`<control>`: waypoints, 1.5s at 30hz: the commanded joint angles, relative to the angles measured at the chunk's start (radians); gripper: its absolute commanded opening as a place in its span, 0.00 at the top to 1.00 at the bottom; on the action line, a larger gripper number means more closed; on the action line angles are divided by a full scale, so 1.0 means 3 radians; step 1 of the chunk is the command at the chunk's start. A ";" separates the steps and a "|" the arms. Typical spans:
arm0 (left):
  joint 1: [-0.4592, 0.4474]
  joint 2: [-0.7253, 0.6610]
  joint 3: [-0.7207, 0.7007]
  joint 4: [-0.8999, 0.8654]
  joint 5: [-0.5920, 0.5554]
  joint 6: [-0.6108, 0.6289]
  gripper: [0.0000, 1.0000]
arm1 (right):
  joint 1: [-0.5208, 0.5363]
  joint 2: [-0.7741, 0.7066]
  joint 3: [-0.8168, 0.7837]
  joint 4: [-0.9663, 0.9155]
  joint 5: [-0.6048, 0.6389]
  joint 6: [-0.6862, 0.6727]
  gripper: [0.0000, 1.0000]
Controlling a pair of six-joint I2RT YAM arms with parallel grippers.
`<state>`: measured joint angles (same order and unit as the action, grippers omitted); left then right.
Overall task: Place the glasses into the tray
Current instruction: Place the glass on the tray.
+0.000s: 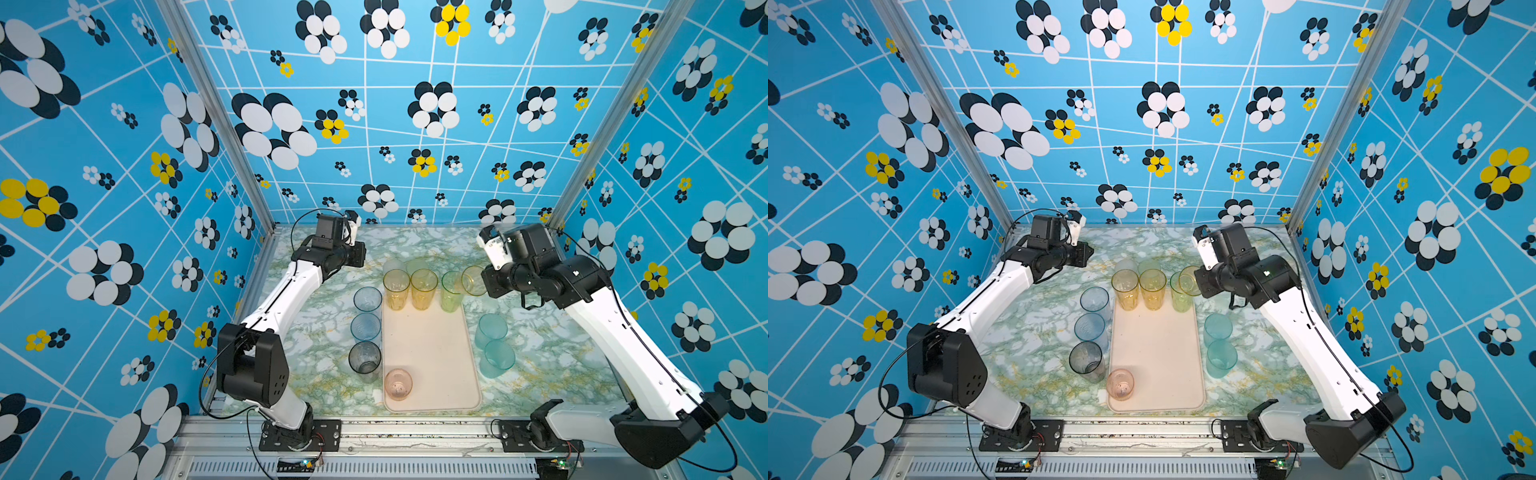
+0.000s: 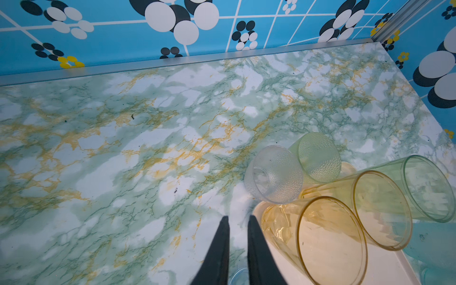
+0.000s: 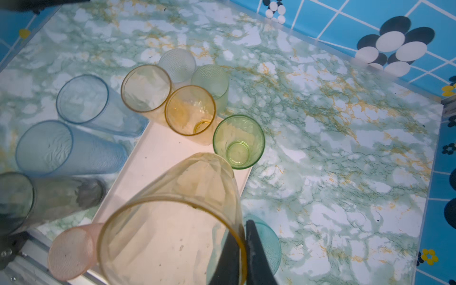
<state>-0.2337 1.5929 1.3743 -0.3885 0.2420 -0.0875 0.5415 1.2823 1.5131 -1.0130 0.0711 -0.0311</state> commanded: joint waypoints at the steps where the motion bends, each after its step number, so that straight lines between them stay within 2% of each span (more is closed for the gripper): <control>1: -0.0049 -0.0128 -0.0080 -0.0075 -0.0063 -0.0025 0.83 | 0.0311 -0.0081 -0.0261 -0.0138 0.0017 -0.0131 0.92; 9: -0.0120 -0.0195 -0.0091 -0.0161 -0.0114 -0.0005 0.83 | 0.1082 -0.0131 -0.0782 -0.0207 0.0165 0.0343 0.92; 14: -0.0158 -0.0196 -0.0048 -0.0199 -0.0124 0.0005 0.83 | 0.1535 0.0088 -0.0998 -0.0082 0.0268 0.0577 0.92; 20: -0.0217 -0.0201 -0.0040 -0.0214 -0.0142 0.0013 0.83 | 0.1803 0.0448 -0.1181 0.0053 0.0299 0.0744 0.92; 34: -0.0233 -0.0197 -0.0048 -0.0215 -0.0152 0.0005 0.83 | 0.2060 0.0730 -0.1359 0.0370 0.0112 0.0929 0.92; 45: -0.0242 -0.0201 -0.0058 -0.0203 -0.0152 0.0010 0.83 | 0.2085 0.0767 -0.1529 0.0495 0.0070 0.1074 0.92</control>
<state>-0.2970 1.5665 1.3621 -0.4412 0.2092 -0.0887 1.1629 1.5021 1.0668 -0.8848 0.1131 0.2634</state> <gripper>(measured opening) 0.174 0.084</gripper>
